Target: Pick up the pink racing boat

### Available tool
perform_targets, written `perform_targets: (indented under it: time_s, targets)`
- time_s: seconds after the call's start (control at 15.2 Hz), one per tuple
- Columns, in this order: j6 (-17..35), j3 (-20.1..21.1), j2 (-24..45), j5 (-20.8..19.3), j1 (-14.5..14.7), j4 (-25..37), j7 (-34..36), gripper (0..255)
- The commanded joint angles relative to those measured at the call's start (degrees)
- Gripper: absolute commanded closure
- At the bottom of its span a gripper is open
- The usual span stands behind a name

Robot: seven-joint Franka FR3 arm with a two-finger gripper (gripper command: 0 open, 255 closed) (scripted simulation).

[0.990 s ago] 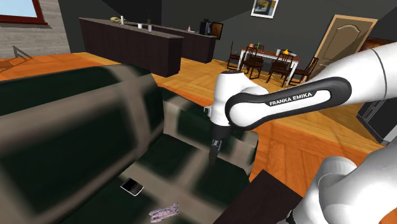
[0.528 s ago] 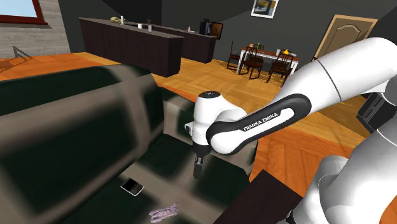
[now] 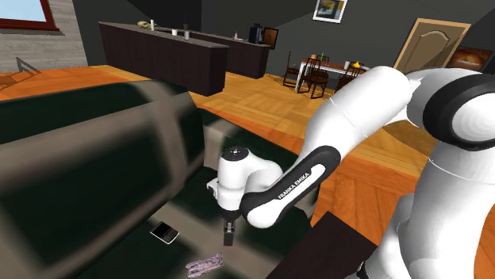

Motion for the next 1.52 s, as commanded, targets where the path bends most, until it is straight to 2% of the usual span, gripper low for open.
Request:
perform_targets:
  time_s: [0.0, 0.53, 1.19, 1.25, 1.45]
  targets:
    - [2.3, -0.2, 4.7, -4.0, 1.6, 2.3, 2.0, 0]
    - [8.7, -5.0, 22.0, -17.5, 10.5, 12.9, 7.6, 0]
    - [12.4, -7.5, 27.9, -19.7, 12.5, 15.3, 9.9, 0]
    - [12.4, -7.6, 28.0, -19.8, 12.5, 15.3, 9.9, 255]
    - [12.4, -7.6, 28.0, -19.7, 12.5, 15.3, 9.8, 255]
